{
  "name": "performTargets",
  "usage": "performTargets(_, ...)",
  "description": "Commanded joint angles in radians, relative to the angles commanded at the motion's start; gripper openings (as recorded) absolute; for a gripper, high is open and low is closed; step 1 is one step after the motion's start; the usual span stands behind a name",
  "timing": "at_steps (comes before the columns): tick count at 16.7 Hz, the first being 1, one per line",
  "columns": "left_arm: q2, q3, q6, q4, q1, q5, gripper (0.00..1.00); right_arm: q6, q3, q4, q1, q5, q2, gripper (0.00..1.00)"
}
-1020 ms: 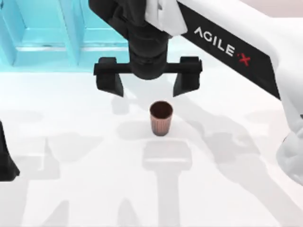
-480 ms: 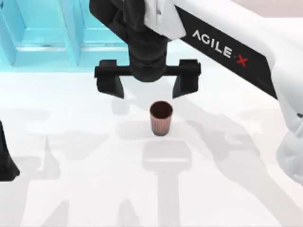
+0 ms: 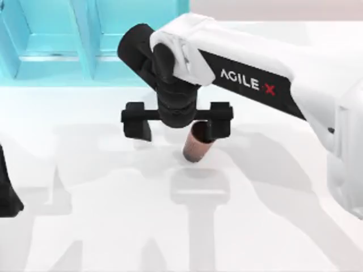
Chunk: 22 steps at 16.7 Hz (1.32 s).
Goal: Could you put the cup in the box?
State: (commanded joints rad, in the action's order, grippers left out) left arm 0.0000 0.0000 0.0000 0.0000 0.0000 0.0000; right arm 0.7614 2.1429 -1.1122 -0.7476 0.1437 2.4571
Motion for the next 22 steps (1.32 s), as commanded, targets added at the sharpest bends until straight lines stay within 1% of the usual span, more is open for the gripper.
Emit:
performTargets(5,0.000,0.000,0.000,0.000,0.000,0.000,1.00,-0.001,-0.013,0.014,0.001,0.000,0.001,1.00)
performTargets(18,0.000,0.000,0.000,0.000,0.000,0.000,1.00,-0.001,-0.013,0.014,0.001,0.000,0.001,0.02)
performTargets(19,0.000,0.000,0.000,0.000,0.000,0.000,1.00,-0.001,-0.013,0.014,0.001,0.000,0.001,0.00)
performTargets(22,0.000,0.000,0.000,0.000,0.000,0.000,1.00,-0.001,-0.013,0.014,0.001,0.000,0.001,0.00)
